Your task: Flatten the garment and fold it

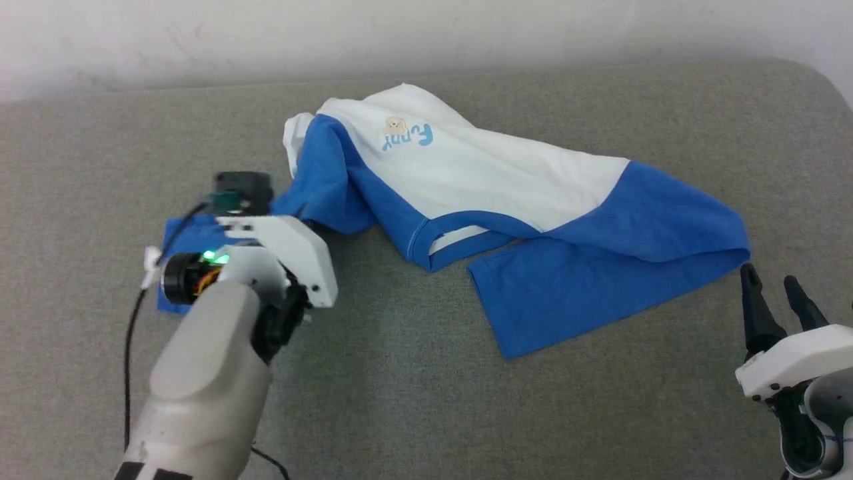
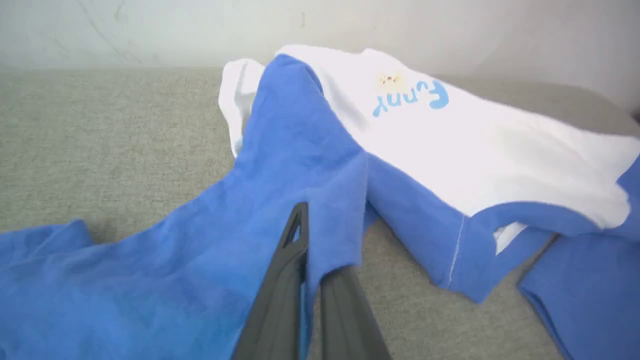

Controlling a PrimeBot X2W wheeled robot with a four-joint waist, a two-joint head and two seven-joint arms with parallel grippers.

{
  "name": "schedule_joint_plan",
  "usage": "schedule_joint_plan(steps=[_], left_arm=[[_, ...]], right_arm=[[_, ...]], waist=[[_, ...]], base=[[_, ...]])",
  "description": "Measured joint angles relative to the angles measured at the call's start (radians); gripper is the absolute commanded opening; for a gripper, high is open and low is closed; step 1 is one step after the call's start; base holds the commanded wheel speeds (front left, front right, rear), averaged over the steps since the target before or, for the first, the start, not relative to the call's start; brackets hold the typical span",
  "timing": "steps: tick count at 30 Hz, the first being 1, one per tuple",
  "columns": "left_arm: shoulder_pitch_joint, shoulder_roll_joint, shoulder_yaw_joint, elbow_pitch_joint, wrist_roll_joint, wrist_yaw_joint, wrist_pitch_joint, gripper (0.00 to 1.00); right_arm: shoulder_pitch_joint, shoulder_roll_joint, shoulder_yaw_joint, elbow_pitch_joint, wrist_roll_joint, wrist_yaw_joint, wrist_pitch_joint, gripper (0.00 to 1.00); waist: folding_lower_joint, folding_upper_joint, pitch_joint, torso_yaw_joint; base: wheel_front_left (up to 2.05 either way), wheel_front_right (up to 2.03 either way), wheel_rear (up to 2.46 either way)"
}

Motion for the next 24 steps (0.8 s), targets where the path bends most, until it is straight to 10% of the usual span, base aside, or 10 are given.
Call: schedule_joint_plan(steps=[4, 19, 20, 24], left_arm=[[0.067, 0.016, 0.117, -0.134, -0.108, -0.002, -0.059, 0.0], [0.398, 0.186, 0.326, -0.459, -0.16, 0.213, 0.023, 0.02], [0.399, 0.184, 0.326, -0.458, -0.163, 0.213, 0.025, 1.0], [0.403, 0.172, 0.326, -0.454, -0.174, 0.223, 0.036, 1.0]], right_arm=[[0.002, 0.0, 0.002, 0.007, 0.006, 0.0, -0.005, 1.0], [0.018, 0.0, 0.032, 0.004, 0.005, 0.0, 0.003, 1.0], [0.017, 0.0, 0.041, 0.004, 0.005, 0.0, 0.005, 1.0], [0.017, 0.001, 0.067, 0.003, 0.006, 0.0, 0.012, 1.0]], waist=[[0.0, 0.0, -0.013, 0.019], [-0.0002, 0.0, -0.064, 0.135], [-0.0002, 0.0, -0.065, 0.137], [-0.0001, 0.0, -0.067, 0.131]], base=[[0.0, 0.0, 0.0], [0.0, 0.0, 0.0], [0.0, 0.0, 0.0], [0.0, 0.0, 0.0]])
